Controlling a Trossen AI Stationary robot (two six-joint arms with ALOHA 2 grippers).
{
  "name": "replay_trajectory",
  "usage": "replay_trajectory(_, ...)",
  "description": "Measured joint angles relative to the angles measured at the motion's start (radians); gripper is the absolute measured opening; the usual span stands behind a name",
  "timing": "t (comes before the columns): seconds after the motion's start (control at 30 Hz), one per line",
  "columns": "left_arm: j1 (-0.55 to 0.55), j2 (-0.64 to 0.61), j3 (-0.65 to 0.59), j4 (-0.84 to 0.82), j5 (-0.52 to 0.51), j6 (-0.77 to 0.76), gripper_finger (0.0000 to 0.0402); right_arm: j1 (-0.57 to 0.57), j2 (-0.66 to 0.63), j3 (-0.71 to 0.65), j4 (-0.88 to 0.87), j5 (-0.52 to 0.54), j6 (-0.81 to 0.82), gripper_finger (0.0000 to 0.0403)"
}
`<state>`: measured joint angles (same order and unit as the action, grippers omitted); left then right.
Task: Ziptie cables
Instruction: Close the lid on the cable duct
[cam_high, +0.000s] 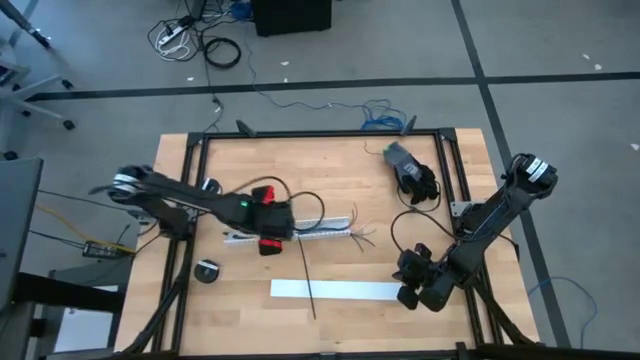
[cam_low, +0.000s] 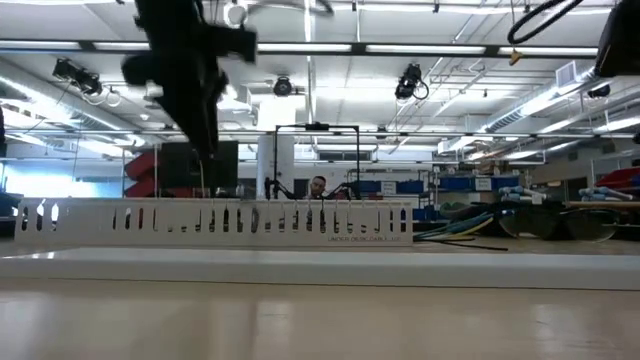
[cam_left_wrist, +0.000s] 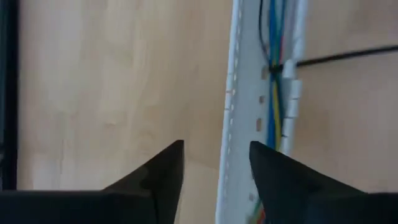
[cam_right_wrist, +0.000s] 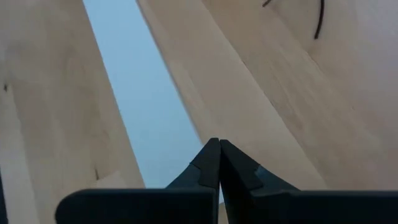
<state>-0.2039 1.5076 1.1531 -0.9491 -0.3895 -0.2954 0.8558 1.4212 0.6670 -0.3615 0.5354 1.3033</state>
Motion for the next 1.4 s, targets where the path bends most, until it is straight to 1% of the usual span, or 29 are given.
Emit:
replay_trajectory(0.1, -0.04, -0.124, -0.012, 0.025, 0.059, -0.121, 0.0177, 0.001, 0.0, -0.043, 0.068, -0.002, 0.011, 0.0002)
replay_trajectory(0.23, -0.13, -0.281, -0.074, 0.098, 0.101, -0.398, 0.0177, 0.002, 0.0, -0.072, 0.129, -0.001, -0.021, 0.0001)
replay_trajectory(0.3, -0.187, -0.344, -0.114, 0.18, 0.113, -0.529, 0.0177, 0.002, 0.0, -0.072, 0.13, 0.007, -0.039, 0.0001)
replay_trajectory(0.4, -0.265, -0.394, -0.196, 0.346, 0.113, -0.659, 0.0177, 0.002, 0.0, -0.064, 0.139, 0.01, -0.053, 0.0001)
replay_trajectory(0.5, -0.326, -0.394, -0.285, 0.49, 0.113, -0.747, 0.0177, 0.008, 0.0, -0.064, 0.142, -0.012, -0.008, 0.0)
replay_trajectory(0.63, -0.38, -0.355, -0.435, 0.699, 0.113, -0.837, 0.0177, 0.043, 0.0, -0.064, 0.14, -0.036, 0.094, 0.0)
replay_trajectory(0.73, -0.407, -0.334, -0.553, 0.903, 0.111, -0.899, 0.0177, 0.084, 0.0, -0.064, 0.13, -0.039, 0.18, 0.0)
replay_trajectory(0.87, -0.427, -0.3, -0.699, 1.156, 0.11, -1.044, 0.0177, 0.127, 0.0, -0.064, 0.124, -0.04, 0.27, 0.0)
replay_trajectory(1.0, -0.44, -0.269, -0.796, 1.337, 0.11, -1.189, 0.0177, 0.146, 0.0, -0.064, 0.131, -0.042, 0.308, 0.0)
replay_trajectory(1.07, -0.441, -0.257, -0.817, 1.382, 0.112, -1.235, 0.0177, 0.147, 0.0, -0.064, 0.139, -0.054, 0.308, 0.0002)
replay_trajectory(1.17, -0.445, -0.257, -0.821, 1.384, 0.11, -1.26, 0.0177, 0.146, 0.0, -0.064, 0.139, -0.083, 0.304, 0.0008)
replay_trajectory(1.3, -0.456, -0.257, -0.821, 1.356, 0.115, -1.285, 0.0177, 0.146, 0.0, -0.064, 0.141, -0.105, 0.304, 0.0022)
replay_trajectory(1.4, -0.47, -0.257, -0.821, 1.306, 0.115, -1.286, 0.0177, 0.146, 0.0, -0.064, 0.143, -0.139, 0.32, 0.0039)
